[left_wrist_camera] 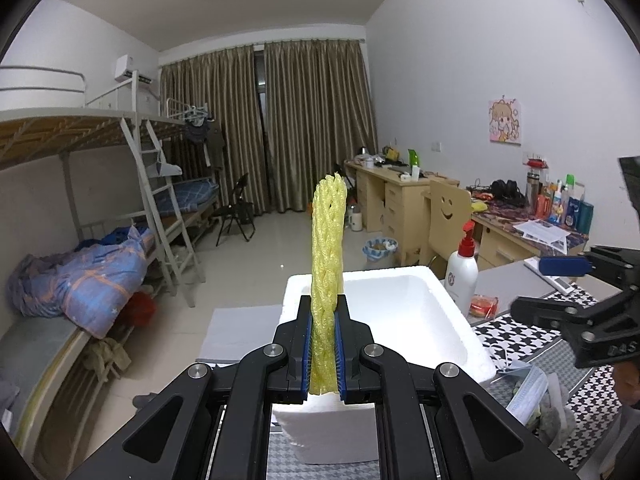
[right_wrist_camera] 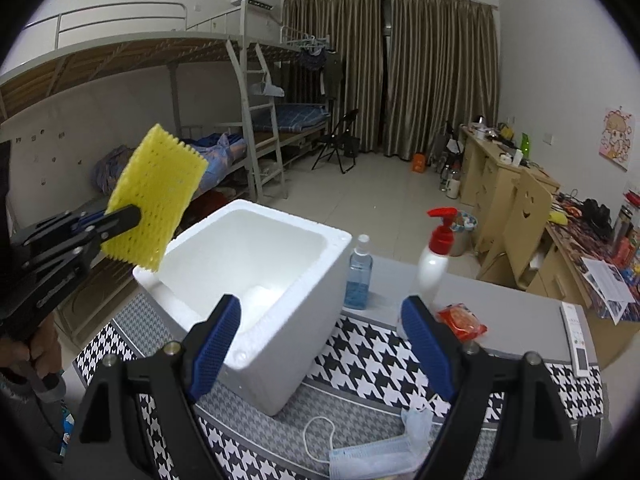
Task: Organize soft objects
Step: 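Move the yellow sleeve over the foam box and open the left gripper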
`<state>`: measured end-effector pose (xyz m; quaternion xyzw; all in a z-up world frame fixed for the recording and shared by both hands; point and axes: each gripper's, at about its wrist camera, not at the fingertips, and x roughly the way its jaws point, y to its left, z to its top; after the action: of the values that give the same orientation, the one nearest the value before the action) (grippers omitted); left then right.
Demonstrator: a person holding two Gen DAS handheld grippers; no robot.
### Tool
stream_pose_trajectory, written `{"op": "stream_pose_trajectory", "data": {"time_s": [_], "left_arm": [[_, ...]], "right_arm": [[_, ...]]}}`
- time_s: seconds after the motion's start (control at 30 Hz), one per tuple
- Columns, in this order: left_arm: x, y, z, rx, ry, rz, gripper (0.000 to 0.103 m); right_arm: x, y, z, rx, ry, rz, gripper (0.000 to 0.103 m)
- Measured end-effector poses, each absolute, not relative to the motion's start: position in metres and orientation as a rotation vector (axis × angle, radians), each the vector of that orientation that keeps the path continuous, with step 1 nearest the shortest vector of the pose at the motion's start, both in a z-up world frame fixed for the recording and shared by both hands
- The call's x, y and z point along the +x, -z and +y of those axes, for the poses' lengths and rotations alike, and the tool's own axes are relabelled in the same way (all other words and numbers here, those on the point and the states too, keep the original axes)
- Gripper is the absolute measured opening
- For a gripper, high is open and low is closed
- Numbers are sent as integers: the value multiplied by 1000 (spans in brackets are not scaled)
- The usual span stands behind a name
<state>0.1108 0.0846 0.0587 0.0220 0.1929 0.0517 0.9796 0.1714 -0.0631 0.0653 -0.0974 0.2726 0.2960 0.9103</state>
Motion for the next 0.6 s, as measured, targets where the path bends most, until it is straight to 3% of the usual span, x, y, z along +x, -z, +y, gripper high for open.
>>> {"op": "stream_pose_trajectory", "data": {"time_s": [0.6], "left_arm": [[139, -52, 66, 69, -14, 473, 10]], "right_arm": [[150, -56, -95, -193, -555, 535, 86]]}}
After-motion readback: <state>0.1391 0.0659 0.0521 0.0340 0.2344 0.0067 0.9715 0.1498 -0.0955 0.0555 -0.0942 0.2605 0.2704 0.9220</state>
